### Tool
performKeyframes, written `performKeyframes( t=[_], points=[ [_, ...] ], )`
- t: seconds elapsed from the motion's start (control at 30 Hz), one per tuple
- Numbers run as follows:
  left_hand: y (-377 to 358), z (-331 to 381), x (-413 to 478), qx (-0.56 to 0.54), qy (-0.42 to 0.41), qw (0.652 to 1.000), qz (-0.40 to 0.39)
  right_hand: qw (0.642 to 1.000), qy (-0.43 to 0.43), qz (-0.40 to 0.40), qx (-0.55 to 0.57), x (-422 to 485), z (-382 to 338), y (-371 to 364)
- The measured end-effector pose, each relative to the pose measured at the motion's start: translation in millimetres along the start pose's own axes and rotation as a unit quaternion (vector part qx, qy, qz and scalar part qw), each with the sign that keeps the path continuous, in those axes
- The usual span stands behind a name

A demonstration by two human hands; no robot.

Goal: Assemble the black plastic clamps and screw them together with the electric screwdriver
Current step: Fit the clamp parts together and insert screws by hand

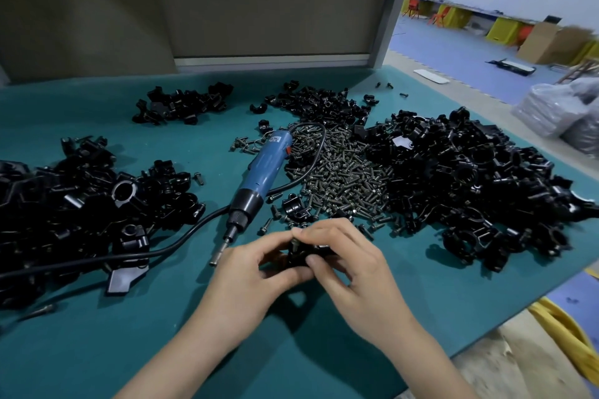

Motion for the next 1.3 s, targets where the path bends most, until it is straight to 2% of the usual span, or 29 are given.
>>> performKeyframes(
  t=[0.23, 0.37, 0.47, 0.53, 0.6, 0.63, 0.7, 0.73, 0.8, 0.93, 1.03, 1.13, 1.3],
  points=[
    [0, -2, 2, -0.036, -0.007, 0.999, 0.003, 0.999, 0.005, -0.024, -0.027, 2, -5, -3],
    [0, -3, 3, -0.044, -0.012, 0.999, 0.001, 0.993, 0.019, -0.049, -0.104, 1, -11, -3],
    [0, -3, 4, -0.047, -0.011, 0.999, 0.001, 0.996, 0.013, -0.067, -0.050, 8, -13, 2],
    [1, -8, 5, -0.060, 0.007, 0.998, 0.010, 0.998, 0.007, -0.023, -0.057, 13, -6, 24],
    [3, -12, 6, -0.073, 0.027, 0.997, 0.010, 0.986, -0.045, 0.056, -0.150, 16, 18, 64],
    [2, -13, 6, -0.073, 0.031, 0.997, 0.007, 0.972, -0.095, 0.067, -0.203, 16, 36, 79],
    [2, -15, 5, -0.071, 0.039, 0.997, 0.004, 0.944, -0.200, 0.004, -0.262, 13, 72, 82],
    [2, -16, 5, -0.071, 0.042, 0.997, 0.006, 0.934, -0.224, -0.041, -0.276, 11, 84, 75],
    [2, -16, 5, -0.072, 0.047, 0.996, 0.009, 0.924, -0.204, -0.107, -0.306, 10, 90, 59],
    [2, -17, 5, -0.063, 0.053, 0.997, 0.009, 0.915, -0.183, -0.140, -0.331, 14, 88, 54],
    [1, -16, 4, -0.066, 0.053, 0.996, 0.005, 0.936, -0.180, -0.095, -0.286, 16, 86, 59],
    [0, -17, 4, -0.077, 0.054, 0.996, 0.002, 0.968, -0.205, 0.011, -0.147, 12, 83, 71],
    [0, -19, 5, -0.078, 0.055, 0.995, 0.000, 0.971, -0.211, 0.097, 0.055, 9, 70, 67]
  ],
)
Point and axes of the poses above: each hand's wrist, its own x-axis towards the middle knuckle, its own y-axis out of the back of the hand, z = x × y, the point moved 10 cm from there along x, towards the middle knuckle, and after that the axes turned 8 degrees about y, right-handed, at the moved point
